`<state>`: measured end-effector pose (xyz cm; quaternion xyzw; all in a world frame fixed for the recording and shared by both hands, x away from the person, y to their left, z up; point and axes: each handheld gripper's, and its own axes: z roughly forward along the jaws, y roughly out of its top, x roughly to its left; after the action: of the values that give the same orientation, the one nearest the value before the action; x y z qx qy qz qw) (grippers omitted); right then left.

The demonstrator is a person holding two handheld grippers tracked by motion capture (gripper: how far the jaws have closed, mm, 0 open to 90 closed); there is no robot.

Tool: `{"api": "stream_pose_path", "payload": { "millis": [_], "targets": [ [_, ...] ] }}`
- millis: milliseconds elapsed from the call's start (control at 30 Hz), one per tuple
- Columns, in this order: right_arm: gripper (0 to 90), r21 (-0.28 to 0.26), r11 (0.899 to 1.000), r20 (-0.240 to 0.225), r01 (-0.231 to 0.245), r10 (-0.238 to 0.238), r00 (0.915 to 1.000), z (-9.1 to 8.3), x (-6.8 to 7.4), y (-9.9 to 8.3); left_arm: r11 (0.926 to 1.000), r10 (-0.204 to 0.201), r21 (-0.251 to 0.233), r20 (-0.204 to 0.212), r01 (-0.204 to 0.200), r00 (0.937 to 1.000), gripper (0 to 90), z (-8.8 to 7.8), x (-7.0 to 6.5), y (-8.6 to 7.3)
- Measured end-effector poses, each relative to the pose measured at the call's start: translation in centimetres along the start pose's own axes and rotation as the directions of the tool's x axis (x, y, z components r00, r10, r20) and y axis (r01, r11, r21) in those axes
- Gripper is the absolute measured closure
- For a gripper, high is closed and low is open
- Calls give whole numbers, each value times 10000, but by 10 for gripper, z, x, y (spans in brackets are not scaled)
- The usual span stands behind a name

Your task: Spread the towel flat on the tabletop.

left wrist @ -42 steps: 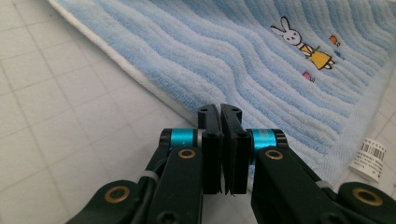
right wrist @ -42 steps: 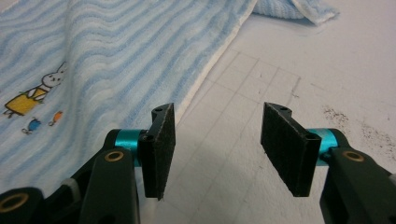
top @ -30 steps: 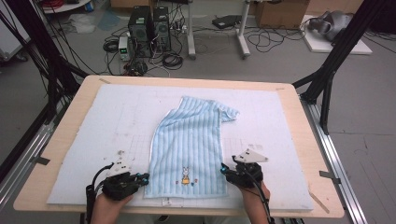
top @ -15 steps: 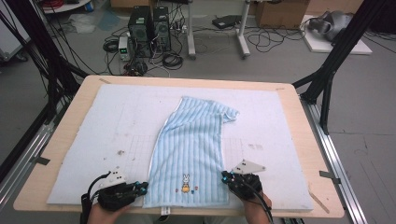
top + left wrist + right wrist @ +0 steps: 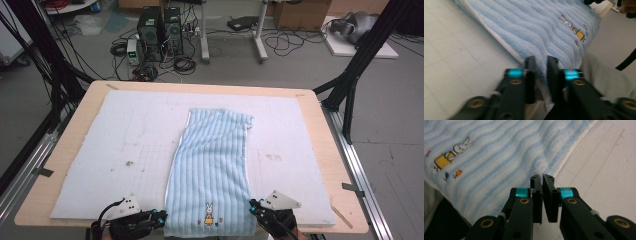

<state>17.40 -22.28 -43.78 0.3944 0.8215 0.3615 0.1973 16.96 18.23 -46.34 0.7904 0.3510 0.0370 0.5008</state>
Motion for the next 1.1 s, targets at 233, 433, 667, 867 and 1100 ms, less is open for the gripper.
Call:
{"api": "stream_pose_path", "payload": {
  "millis": [233, 433, 667, 867, 1100],
  "targets": [
    [519, -893, 9890, 135, -1182, 1199, 9927, 16, -16, 19, 9961, 113, -866, -717, -175, 9974, 474, 10, 14, 28],
    [421, -841, 9840, 705, -1569, 1630, 9841, 40, -34, 37, 9912, -262, -1321, -1153, 108, 9930, 434, 19, 39, 56],
    [370, -786, 9854, 925, -1508, 1578, 9831, 48, -46, 49, 9842, -607, -1742, -1682, 309, 9839, 374, 26, 59, 76],
    [542, -594, 9871, 410, -1489, 1515, 9876, 61, -47, 46, 9744, -589, -2241, -1817, 170, 9816, 288, 35, 74, 90],
    [829, -141, 9904, 224, -1376, 1379, 9902, 70, -43, 43, 9671, -564, -2542, -2388, -64, 9694, 237, 44, 94, 105]
  ]
}}
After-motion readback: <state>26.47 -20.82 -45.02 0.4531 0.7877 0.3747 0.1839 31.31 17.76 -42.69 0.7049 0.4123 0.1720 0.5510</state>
